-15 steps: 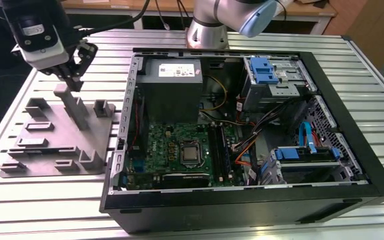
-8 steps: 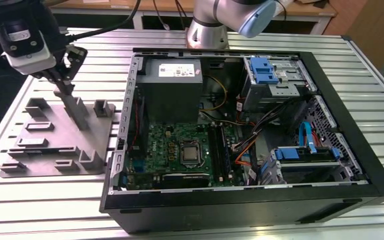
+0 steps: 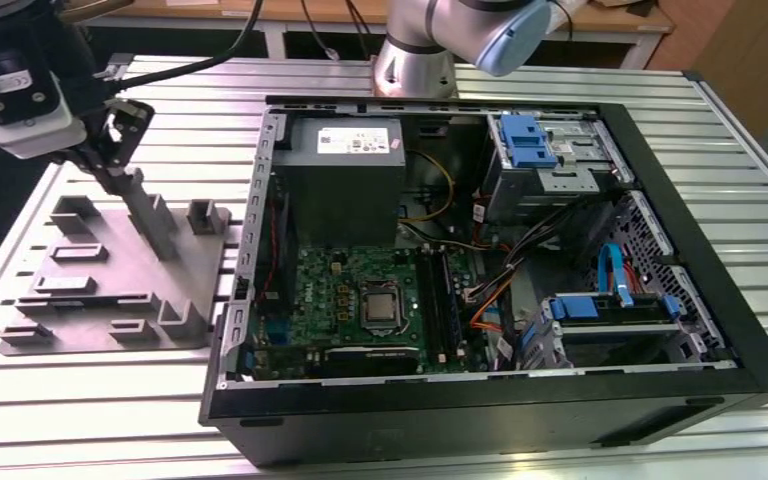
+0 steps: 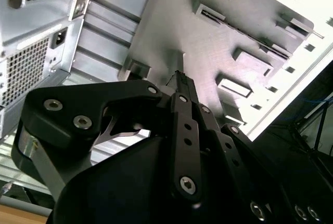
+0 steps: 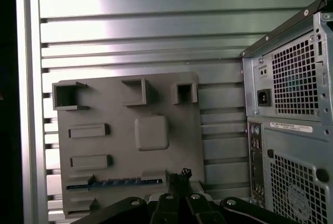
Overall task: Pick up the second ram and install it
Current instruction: 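Reach for the second ram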
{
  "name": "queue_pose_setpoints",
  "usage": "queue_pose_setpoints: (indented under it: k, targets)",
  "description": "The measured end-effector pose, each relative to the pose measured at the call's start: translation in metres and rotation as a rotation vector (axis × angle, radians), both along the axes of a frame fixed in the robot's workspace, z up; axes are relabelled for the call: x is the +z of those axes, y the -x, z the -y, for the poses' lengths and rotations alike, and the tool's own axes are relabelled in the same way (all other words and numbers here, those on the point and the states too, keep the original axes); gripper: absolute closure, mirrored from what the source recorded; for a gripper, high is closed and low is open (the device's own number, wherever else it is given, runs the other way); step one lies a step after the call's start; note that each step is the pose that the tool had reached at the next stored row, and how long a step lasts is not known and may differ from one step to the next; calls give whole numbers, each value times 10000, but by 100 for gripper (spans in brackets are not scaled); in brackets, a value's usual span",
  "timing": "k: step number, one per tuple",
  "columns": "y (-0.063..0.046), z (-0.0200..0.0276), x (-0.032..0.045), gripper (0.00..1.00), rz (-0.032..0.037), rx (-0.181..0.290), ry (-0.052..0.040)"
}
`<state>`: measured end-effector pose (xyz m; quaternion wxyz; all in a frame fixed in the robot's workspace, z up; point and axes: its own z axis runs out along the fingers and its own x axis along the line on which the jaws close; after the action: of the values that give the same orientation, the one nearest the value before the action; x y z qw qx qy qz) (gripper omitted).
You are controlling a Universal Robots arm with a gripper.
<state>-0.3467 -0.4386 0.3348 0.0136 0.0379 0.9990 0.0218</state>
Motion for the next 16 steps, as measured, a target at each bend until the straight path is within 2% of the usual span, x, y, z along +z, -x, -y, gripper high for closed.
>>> queue_pose_setpoints:
  k: [10, 16]
  targets:
    - [177, 37, -74, 90, -1, 1, 1]
    - [275, 68, -143, 90, -1, 0, 0]
